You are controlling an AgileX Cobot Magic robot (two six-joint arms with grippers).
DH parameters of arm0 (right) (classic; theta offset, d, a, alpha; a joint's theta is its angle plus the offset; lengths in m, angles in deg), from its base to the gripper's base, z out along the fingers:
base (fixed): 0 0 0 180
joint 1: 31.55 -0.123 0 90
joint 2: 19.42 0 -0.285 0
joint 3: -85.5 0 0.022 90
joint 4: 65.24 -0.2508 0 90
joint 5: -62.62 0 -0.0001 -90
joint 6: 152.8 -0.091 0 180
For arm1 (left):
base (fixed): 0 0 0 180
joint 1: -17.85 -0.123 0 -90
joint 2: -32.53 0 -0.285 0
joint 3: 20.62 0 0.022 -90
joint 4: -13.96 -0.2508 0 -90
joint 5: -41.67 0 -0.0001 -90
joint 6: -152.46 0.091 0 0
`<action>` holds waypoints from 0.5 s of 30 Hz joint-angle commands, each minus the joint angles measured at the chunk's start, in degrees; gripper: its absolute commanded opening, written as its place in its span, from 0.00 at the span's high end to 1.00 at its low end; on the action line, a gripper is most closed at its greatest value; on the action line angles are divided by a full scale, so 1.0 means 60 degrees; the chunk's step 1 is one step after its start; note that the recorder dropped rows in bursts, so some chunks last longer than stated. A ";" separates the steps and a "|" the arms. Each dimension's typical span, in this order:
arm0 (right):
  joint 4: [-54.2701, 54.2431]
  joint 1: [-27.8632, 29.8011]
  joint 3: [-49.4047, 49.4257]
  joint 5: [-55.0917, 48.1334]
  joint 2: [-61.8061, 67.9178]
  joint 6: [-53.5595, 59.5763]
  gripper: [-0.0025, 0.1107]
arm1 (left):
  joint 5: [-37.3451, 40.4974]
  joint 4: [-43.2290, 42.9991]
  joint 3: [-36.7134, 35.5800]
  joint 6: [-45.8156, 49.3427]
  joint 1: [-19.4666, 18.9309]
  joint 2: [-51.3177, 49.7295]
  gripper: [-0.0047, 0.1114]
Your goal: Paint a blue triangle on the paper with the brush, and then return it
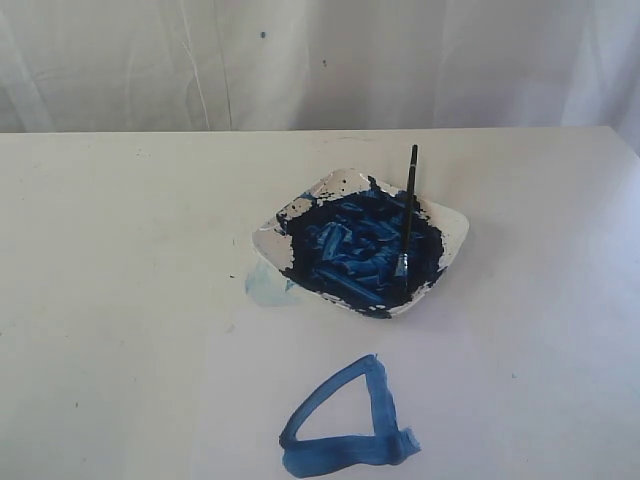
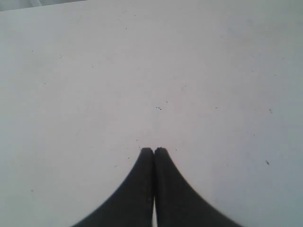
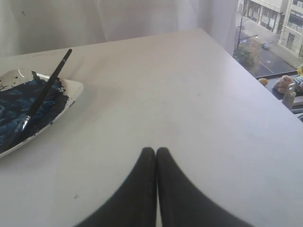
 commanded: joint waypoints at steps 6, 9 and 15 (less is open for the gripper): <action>-0.0011 -0.0516 0.0047 0.0023 -0.0064 0.0082 0.98 | -0.0012 -0.0011 -0.0046 0.0027 -0.0026 0.0043 0.96; -0.0011 -0.0534 0.0047 0.0023 -0.0064 0.0082 0.98 | -0.0012 -0.0011 -0.0046 0.0027 -0.0005 0.0043 0.96; -0.0011 -0.0534 0.0047 0.0023 -0.0064 0.0082 0.98 | -0.0012 -0.0011 -0.0046 0.0027 0.0418 0.0043 0.96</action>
